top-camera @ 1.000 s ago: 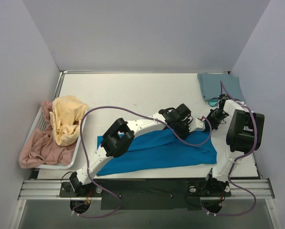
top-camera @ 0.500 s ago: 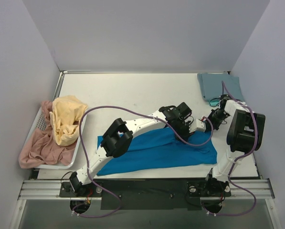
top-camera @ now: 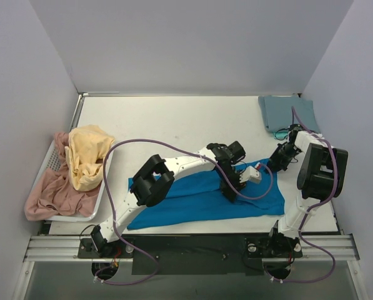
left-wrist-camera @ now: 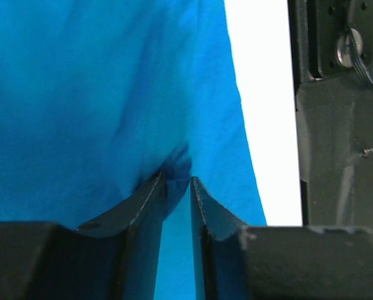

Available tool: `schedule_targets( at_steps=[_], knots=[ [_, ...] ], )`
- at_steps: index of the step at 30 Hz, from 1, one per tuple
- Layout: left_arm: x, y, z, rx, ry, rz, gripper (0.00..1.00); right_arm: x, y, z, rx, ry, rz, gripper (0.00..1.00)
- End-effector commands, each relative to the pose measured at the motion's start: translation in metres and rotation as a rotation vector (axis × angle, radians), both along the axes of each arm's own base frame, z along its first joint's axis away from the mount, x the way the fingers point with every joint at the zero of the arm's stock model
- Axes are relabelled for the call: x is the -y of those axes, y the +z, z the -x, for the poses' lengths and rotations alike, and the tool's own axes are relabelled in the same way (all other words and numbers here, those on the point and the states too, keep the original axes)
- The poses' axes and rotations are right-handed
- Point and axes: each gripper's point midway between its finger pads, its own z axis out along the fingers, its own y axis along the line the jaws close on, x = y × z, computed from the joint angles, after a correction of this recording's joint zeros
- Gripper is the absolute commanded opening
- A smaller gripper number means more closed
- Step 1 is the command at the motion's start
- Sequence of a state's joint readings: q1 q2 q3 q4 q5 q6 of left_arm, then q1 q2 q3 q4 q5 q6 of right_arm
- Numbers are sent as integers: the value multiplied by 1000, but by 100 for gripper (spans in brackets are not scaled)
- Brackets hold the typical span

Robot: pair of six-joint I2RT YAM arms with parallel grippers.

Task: Fold and stack the t-shirts
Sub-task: Fold the other side of the tshirt into a rectangle

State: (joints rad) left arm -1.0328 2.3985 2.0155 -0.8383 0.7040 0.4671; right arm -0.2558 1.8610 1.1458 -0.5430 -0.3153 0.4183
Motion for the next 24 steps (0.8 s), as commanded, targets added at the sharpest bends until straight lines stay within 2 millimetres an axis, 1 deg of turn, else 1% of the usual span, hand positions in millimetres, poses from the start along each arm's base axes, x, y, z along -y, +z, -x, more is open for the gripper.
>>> schedule_targets(
  at_steps=[1,2,3,4,5,6,7,8,9,11,12,13,14,15,16,17,18,19,20,22,24],
  knots=[
    [-6,52,21,-29,-105,82,37,11,-8,11,-58,6,44,7],
    [-10,56,23,-26,-125,81,38,11,-7,10,-55,8,43,7],
    [-8,64,23,-18,-136,96,42,12,-4,8,-43,9,48,7],
    [-14,65,26,-21,-161,83,43,12,-3,8,-42,10,50,7],
    [-12,76,25,-11,-175,108,43,13,-1,6,-34,10,57,8],
    [-17,79,28,-14,-200,102,43,14,1,6,-32,12,61,8],
    [-15,92,29,-6,-218,130,43,15,3,6,-30,16,68,9],
    [-19,96,32,-8,-247,137,43,16,6,5,-23,16,70,9],
    [-18,105,33,-4,-259,158,43,15,9,2,-5,23,73,11],
    [-14,110,32,-5,-255,179,42,13,16,0,18,32,73,13],
    [-8,112,30,-2,-241,197,41,12,20,-3,35,40,74,14],
    [-6,105,28,-5,-221,188,38,11,27,-6,60,46,83,15],
    [12,104,13,23,-123,198,36,11,31,-7,70,47,87,15],
    [16,90,6,18,-60,172,29,11,37,-9,93,46,95,16],
    [34,87,-16,78,53,189,22,12,43,-10,109,42,102,16],
    [45,76,-26,94,114,198,20,11,45,-9,110,42,103,15],
    [48,70,-38,143,156,185,15,11,49,-9,121,37,109,14],
    [55,64,-44,156,182,182,13,11,52,-9,127,36,110,13],
    [60,68,-50,177,190,196,10,9,54,-8,131,36,103,11],
    [66,61,-55,208,204,197,5,5,56,-4,133,32,88,8],
    [66,54,-54,220,184,192,4,0,55,-1,131,29,66,6]
  ],
)
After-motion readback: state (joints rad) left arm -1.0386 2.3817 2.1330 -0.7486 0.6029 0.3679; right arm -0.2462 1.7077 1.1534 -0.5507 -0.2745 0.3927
